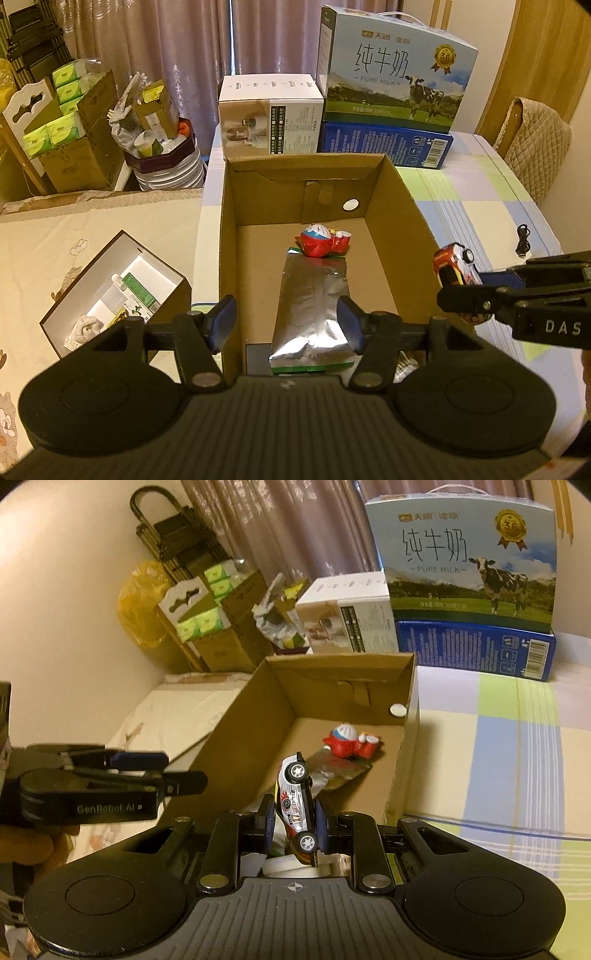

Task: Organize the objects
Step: 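Open the left tool to drop the silver foil bag into the box, then open the right tool to drop the toy car into the box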

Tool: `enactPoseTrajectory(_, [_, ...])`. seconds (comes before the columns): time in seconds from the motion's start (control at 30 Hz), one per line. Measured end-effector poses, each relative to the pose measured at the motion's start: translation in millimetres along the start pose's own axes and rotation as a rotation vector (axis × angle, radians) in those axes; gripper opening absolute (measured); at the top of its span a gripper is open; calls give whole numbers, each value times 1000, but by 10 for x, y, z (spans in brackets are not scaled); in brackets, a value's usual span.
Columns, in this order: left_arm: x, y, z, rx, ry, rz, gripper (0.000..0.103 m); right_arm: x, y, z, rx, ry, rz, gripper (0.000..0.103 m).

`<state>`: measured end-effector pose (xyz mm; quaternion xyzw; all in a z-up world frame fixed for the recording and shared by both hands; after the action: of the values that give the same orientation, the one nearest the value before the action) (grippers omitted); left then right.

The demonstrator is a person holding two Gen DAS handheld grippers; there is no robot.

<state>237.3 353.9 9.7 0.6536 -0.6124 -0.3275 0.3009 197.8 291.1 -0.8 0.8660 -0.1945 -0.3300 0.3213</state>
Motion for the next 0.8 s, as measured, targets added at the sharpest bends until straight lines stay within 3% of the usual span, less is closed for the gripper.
enactPoseTrajectory(0.13, [-18,5,26,-1,5,1,55,41,21,-19,31,-20,0,23])
enactPoseTrajectory(0.2, [-27,2,49,-3,7,1,55,59,43,-32,50,-27,-1,38])
enactPoseTrajectory(0.27, [-36,-3,77,-6,16,5,55,73,58,-48,61,-37,-7,44])
enactPoseTrajectory(0.8, [4,116,203,-5,24,-1,63,76,174,91,39,-27,13,45])
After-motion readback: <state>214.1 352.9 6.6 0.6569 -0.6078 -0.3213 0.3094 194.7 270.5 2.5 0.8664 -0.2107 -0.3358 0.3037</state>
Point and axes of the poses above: each gripper's, at about its wrist camera, not at the fingertips, and y roughly against the way its jaws point, x to its right, z to its underside, the point moved 8 cm from there along -y, roughly the way its jaws point, and after that the axes turned 7 degrees about -y, right-handed, at the moved point
